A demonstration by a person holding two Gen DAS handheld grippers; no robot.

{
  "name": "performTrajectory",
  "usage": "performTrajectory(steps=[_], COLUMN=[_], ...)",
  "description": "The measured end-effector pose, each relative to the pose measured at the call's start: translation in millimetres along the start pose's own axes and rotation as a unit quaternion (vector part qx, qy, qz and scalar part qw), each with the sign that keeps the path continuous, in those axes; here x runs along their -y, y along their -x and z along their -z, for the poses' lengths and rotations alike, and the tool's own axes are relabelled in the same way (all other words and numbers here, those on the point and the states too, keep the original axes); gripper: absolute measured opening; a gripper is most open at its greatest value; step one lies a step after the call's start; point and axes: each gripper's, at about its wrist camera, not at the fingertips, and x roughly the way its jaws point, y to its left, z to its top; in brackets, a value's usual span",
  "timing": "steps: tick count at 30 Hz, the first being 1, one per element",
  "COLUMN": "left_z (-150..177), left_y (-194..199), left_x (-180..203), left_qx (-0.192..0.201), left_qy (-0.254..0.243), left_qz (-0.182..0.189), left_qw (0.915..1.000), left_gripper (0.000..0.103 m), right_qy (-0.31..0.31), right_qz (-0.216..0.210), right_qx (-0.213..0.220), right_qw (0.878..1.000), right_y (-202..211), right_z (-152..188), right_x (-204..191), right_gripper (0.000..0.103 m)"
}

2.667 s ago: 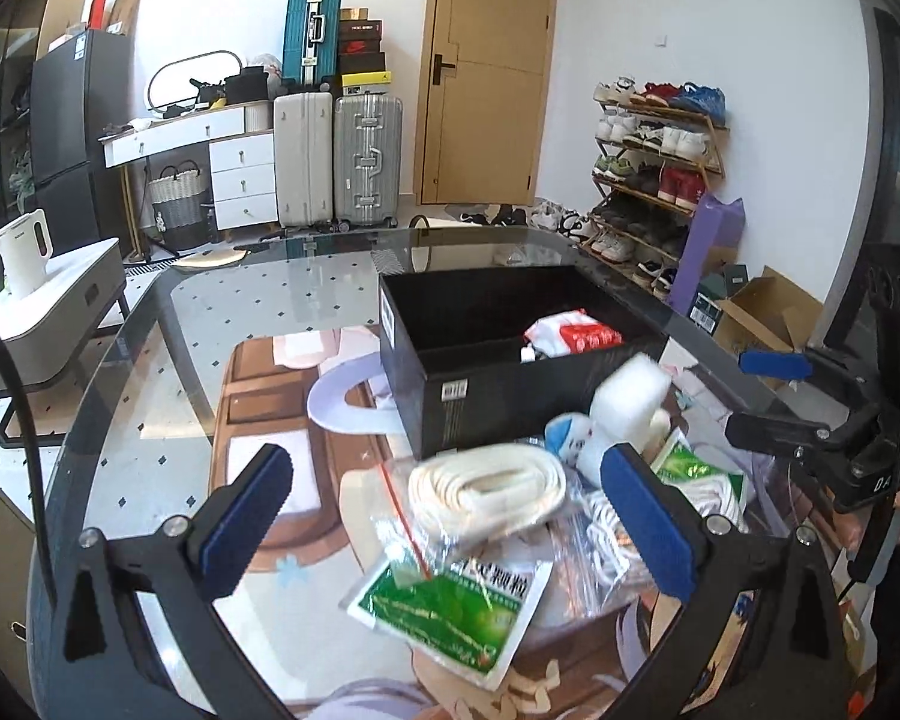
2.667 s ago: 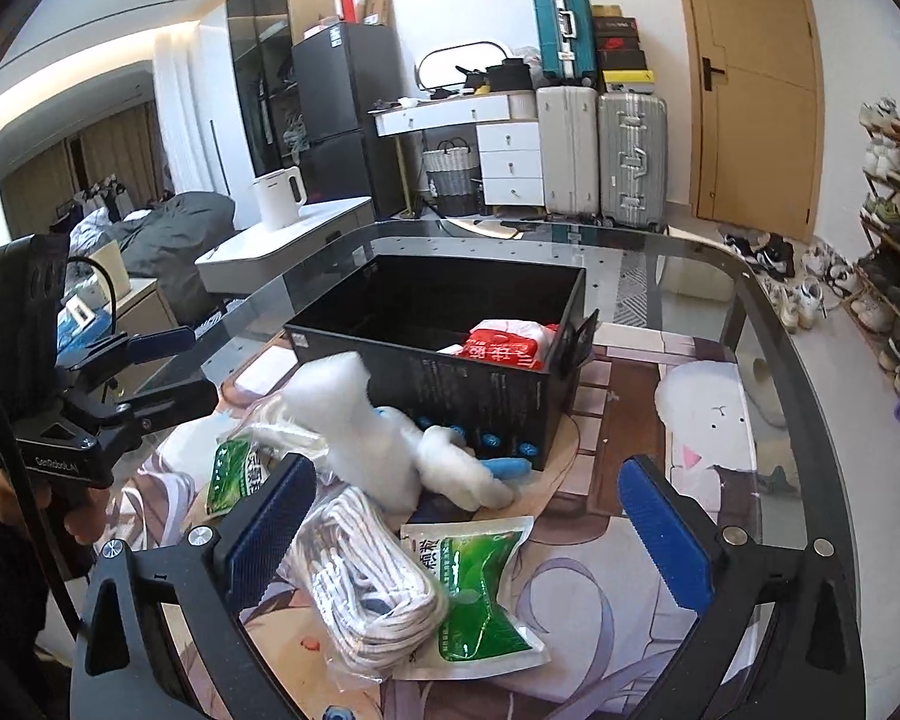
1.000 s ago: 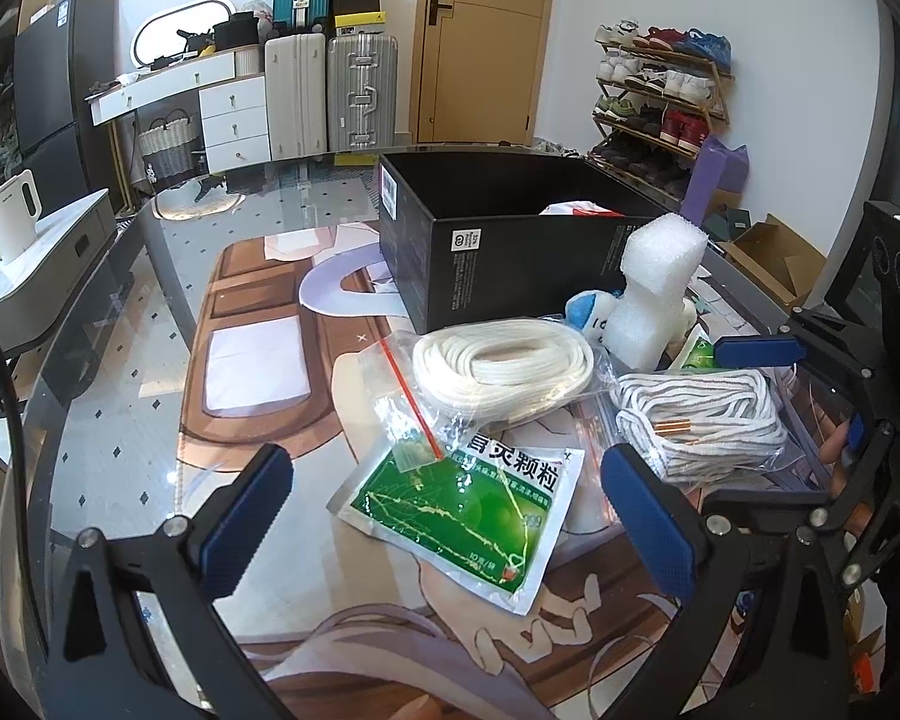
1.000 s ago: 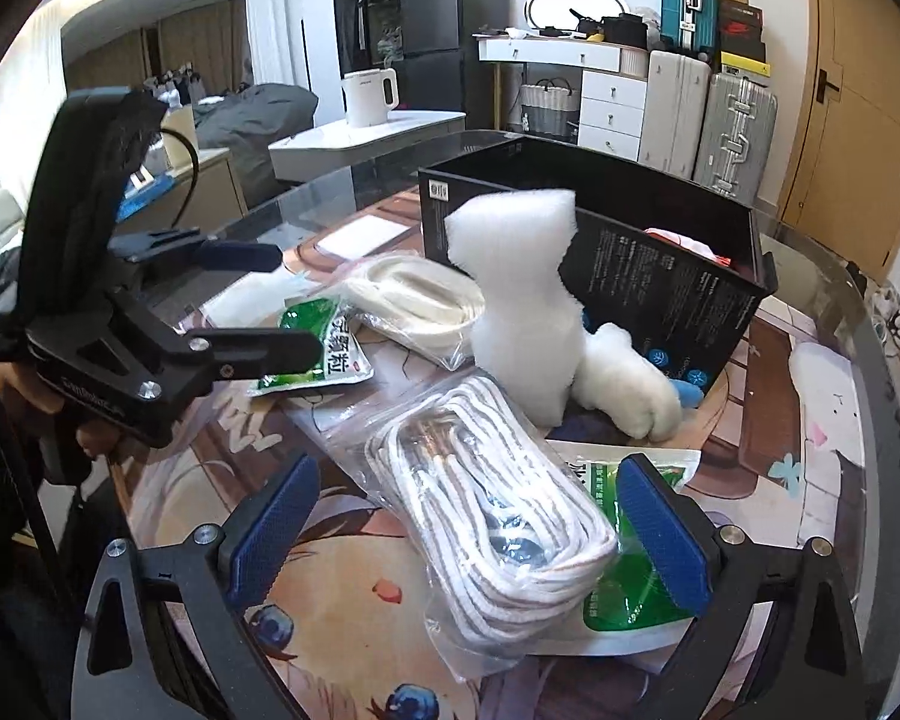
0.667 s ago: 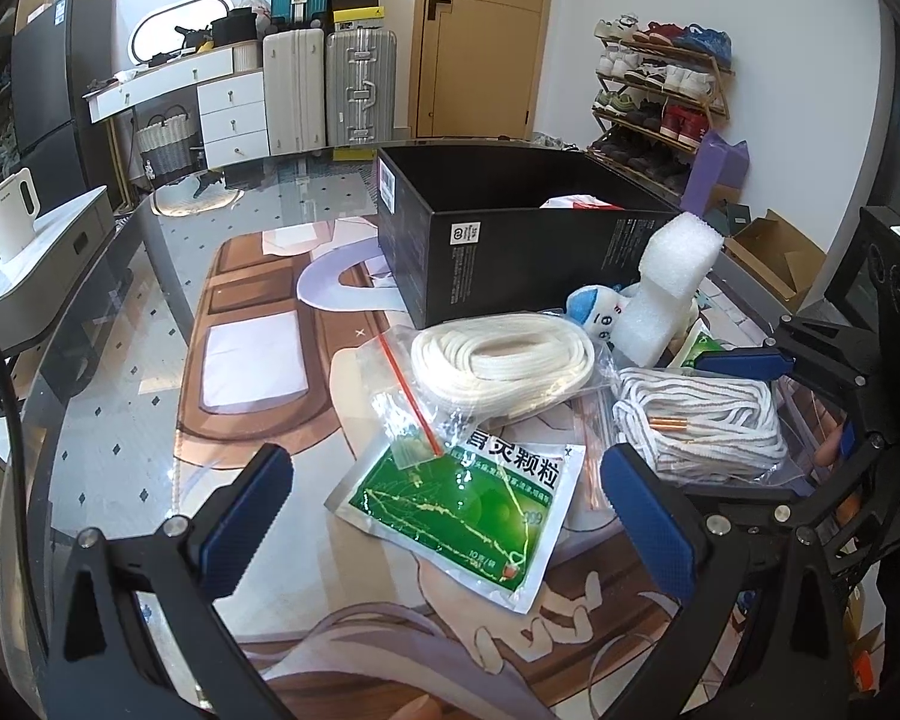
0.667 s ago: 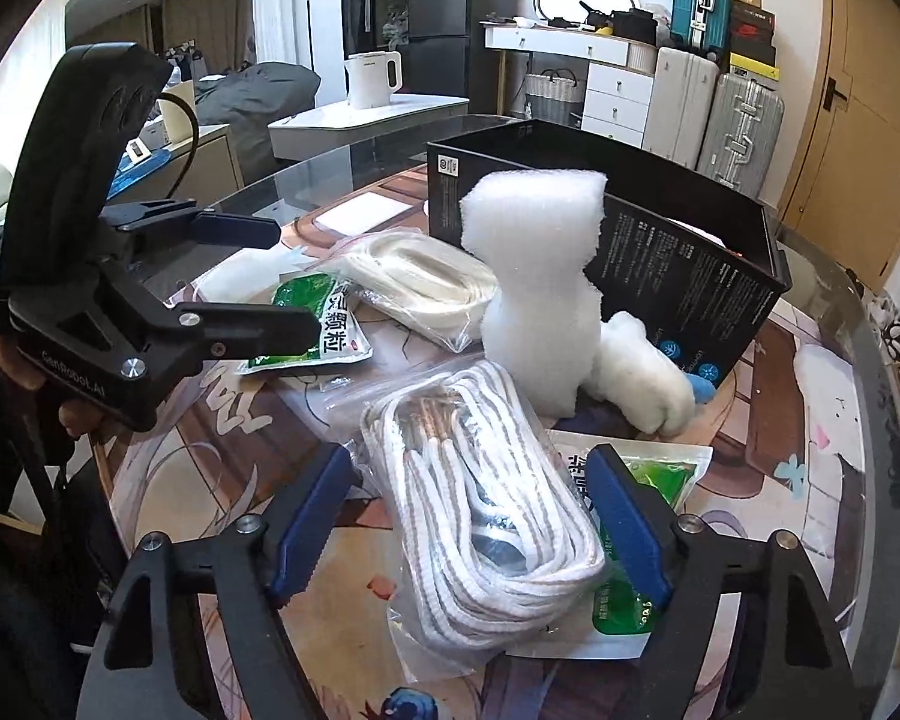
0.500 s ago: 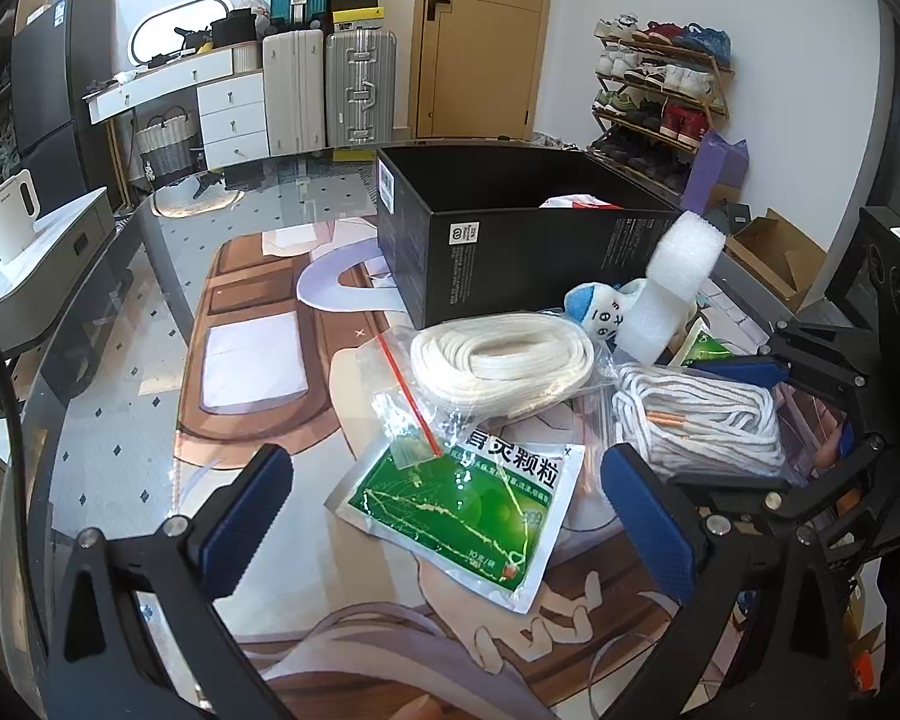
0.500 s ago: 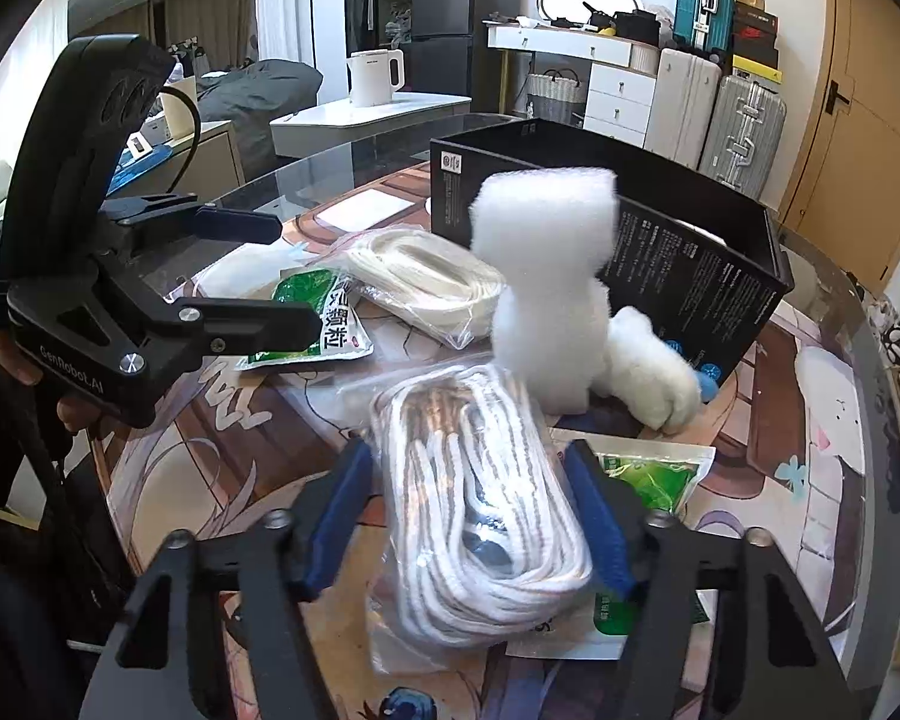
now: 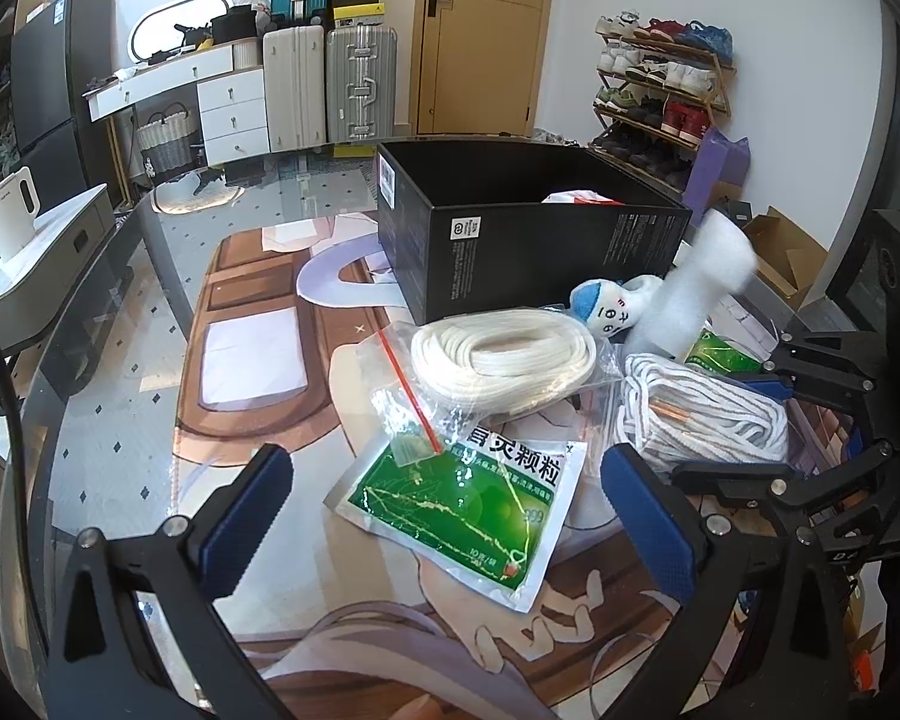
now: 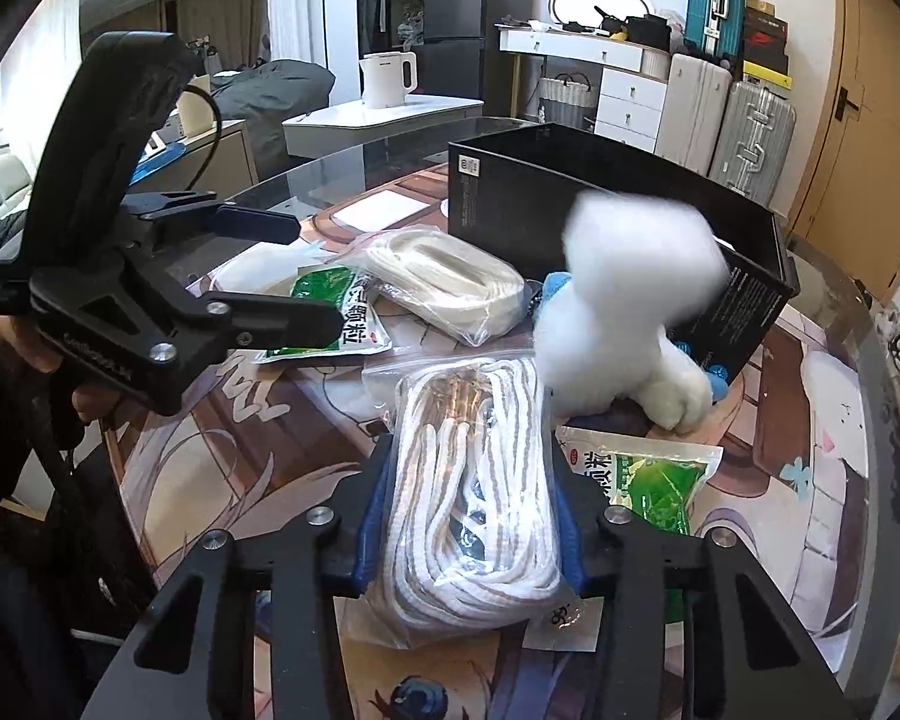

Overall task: Organize soft objects
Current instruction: 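Grasp the bagged white rope with the right gripper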

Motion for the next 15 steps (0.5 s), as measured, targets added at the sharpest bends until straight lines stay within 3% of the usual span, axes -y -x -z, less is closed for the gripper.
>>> performTrajectory(steps=[15], left_z=[-1], left_y=[-16], left_x=[2], left_qx=[-0.057], left_qy=[-0.012], left_qz=[0.011], left_qw=[0.9983], left_gripper=[0.103], right_qy=[-0.006], right_qz=[-0.001], right_qx=[0.05], right_qw=[0.999], right_y=[30], right_z=[-2], right_x=[7], right_gripper=[0.045])
